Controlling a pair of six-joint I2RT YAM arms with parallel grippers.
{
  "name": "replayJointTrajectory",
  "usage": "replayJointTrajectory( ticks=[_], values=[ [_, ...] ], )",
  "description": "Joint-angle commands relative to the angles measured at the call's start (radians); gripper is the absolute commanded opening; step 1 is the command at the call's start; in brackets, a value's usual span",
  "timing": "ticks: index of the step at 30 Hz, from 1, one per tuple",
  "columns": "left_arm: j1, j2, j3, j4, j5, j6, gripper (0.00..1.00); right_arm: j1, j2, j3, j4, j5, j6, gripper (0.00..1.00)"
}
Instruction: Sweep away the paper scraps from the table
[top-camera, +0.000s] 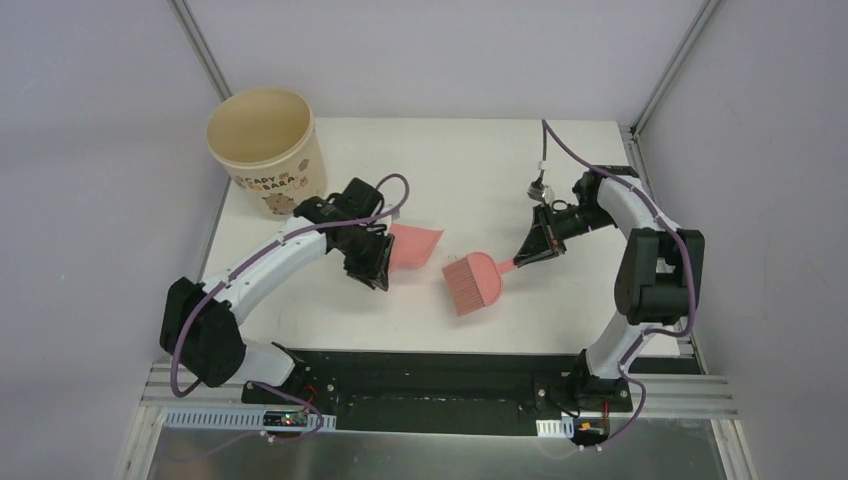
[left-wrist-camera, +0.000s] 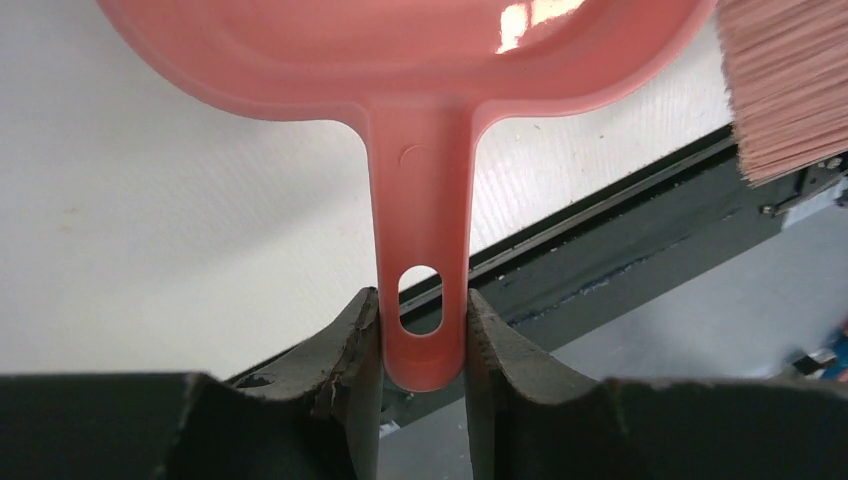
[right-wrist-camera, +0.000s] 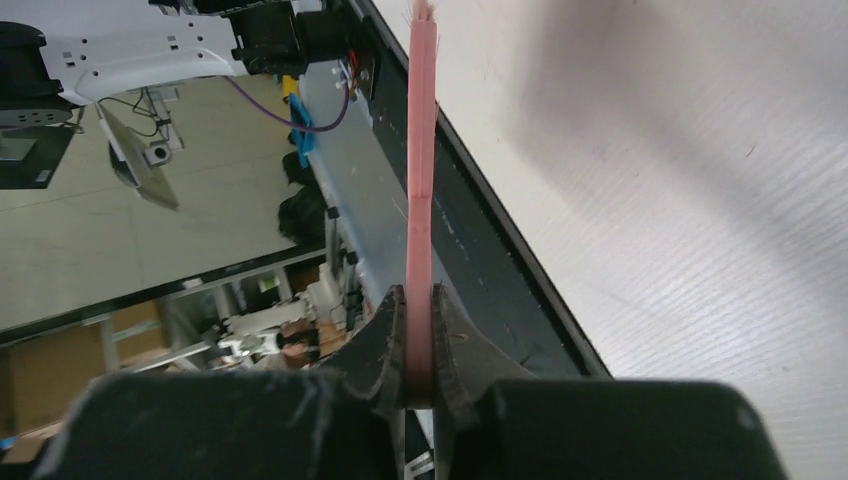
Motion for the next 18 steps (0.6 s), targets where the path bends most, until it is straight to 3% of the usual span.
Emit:
replayJointTrajectory(
  ticks=[1,11,16,18],
  values=[
    [-0.122,0.076,-0.006,0.132,-0.137,0.013,0.0,0.036,0.081,0.043,-0.175,-0.009,-0.069,0.0],
    [-0.233,0.22,0.032,0.174,-0.181,0.036,0.0,0.085,0.196,-0.029,0.021,0.2,0.109,0.0],
    [-0.258,0.213,0.017,0.181,-0.155,0.044,0.02,0.122,0.174,-0.076,0.17,0.319,0.196,0.06],
    [-0.273,0.208,0.009,0.182,-0.143,0.042,0.04,0.128,0.166,-0.083,0.203,0.33,0.219,0.13]
  ],
)
